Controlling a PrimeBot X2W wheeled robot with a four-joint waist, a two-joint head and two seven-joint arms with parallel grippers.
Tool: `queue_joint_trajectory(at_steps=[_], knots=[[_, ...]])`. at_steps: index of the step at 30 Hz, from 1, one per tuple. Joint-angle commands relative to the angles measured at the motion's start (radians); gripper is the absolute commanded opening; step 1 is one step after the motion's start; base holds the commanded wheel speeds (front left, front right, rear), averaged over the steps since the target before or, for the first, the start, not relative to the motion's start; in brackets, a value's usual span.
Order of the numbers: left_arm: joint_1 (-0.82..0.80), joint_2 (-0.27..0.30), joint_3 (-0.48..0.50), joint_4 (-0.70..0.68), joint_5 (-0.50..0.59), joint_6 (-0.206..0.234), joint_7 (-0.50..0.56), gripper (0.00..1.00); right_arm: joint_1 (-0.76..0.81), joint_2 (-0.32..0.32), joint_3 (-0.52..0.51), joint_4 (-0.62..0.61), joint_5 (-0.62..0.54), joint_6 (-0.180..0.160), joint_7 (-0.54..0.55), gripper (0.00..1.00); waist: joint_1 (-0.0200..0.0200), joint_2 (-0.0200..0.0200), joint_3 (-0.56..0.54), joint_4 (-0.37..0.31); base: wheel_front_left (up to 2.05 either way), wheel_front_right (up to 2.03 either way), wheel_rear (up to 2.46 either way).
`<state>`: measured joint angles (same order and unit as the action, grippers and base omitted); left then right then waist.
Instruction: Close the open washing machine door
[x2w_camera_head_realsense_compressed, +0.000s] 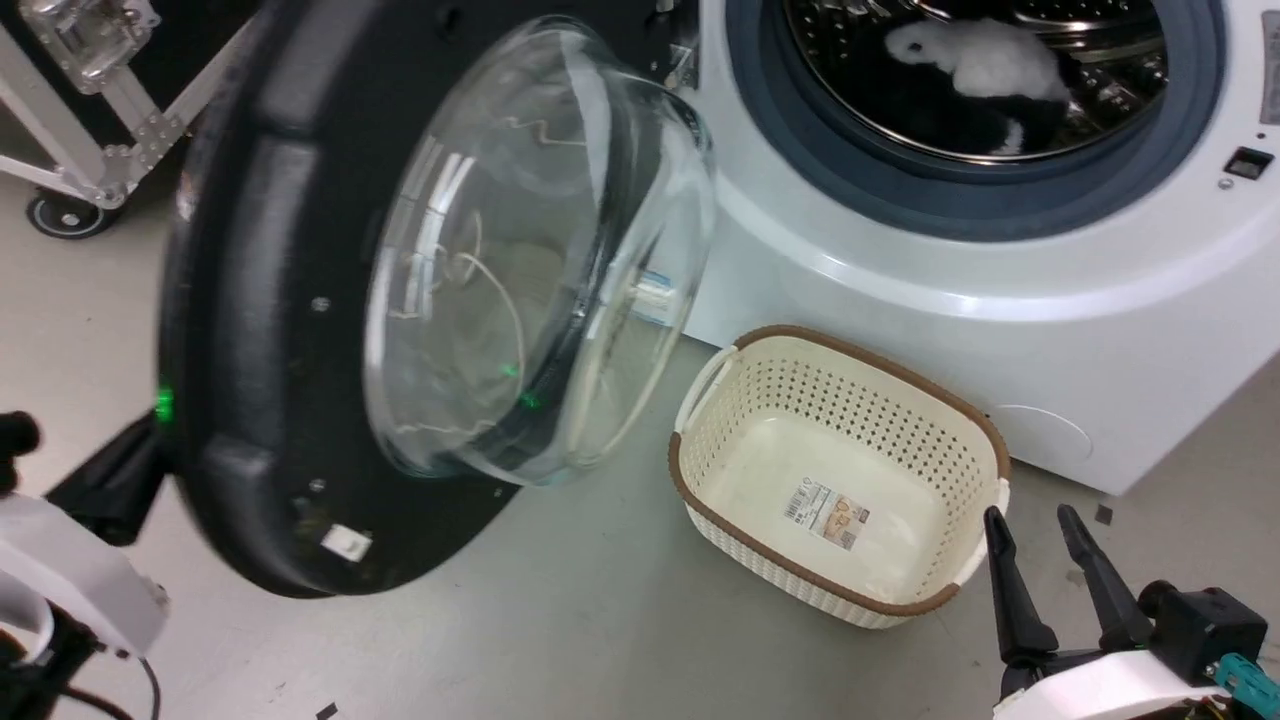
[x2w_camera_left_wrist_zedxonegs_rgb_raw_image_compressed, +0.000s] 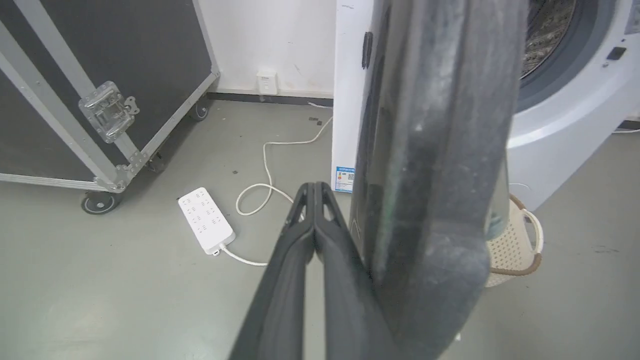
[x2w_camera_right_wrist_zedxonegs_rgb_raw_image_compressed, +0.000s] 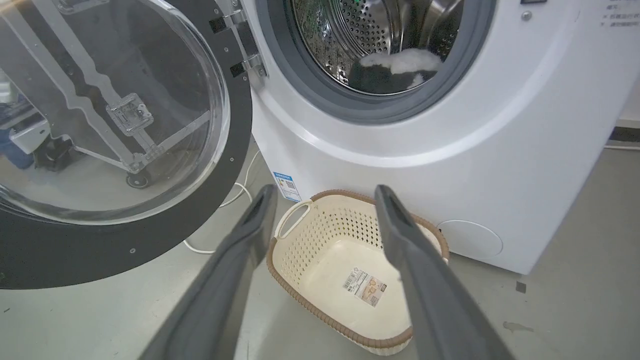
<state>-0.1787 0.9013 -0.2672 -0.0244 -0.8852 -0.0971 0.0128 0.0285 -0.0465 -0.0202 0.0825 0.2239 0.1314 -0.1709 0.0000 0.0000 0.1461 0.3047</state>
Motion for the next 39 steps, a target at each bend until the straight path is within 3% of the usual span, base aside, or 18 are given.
queue_joint_trajectory(at_steps=[1,8,15,18,26,39], knots=[[-0.012,0.038,-0.046,-0.038,-0.029,-0.008,-0.016,0.00,-0.014,-0.003,0.002,0.010,0.014,-0.001,-0.014,1.00,0.0000,0.0000,-0.004,0.009,0.00,0.00,0.00],[-0.107,0.101,-0.225,-0.178,-0.075,-0.015,-0.039,0.00,-0.019,-0.003,0.004,0.042,0.044,-0.001,-0.041,1.00,0.0000,0.0000,-0.014,0.018,0.00,0.00,0.00],[-0.222,0.078,-0.373,-0.261,-0.122,-0.022,-0.030,0.00,-0.025,-0.003,0.002,0.062,0.072,-0.001,-0.063,1.00,0.0000,0.0000,-0.014,-0.011,0.00,0.00,0.00],[-0.301,0.054,-0.476,-0.278,-0.157,-0.026,-0.028,0.00,-0.033,-0.004,0.003,0.067,0.088,-0.001,-0.074,1.00,0.0000,0.0000,-0.004,-0.052,0.00,0.00,0.00],[-0.427,0.008,-0.639,-0.250,-0.223,-0.034,-0.063,0.00,-0.044,-0.004,-0.010,0.058,0.112,-0.001,-0.090,1.00,0.0000,0.0000,0.024,-0.145,0.00,0.00,0.00],[-0.584,-0.157,-0.744,-0.034,-0.238,-0.034,-0.167,0.00,-0.033,-0.004,-0.003,-0.009,0.145,-0.001,-0.091,1.00,0.0000,0.0000,0.072,-0.374,0.00,0.00,0.00]])
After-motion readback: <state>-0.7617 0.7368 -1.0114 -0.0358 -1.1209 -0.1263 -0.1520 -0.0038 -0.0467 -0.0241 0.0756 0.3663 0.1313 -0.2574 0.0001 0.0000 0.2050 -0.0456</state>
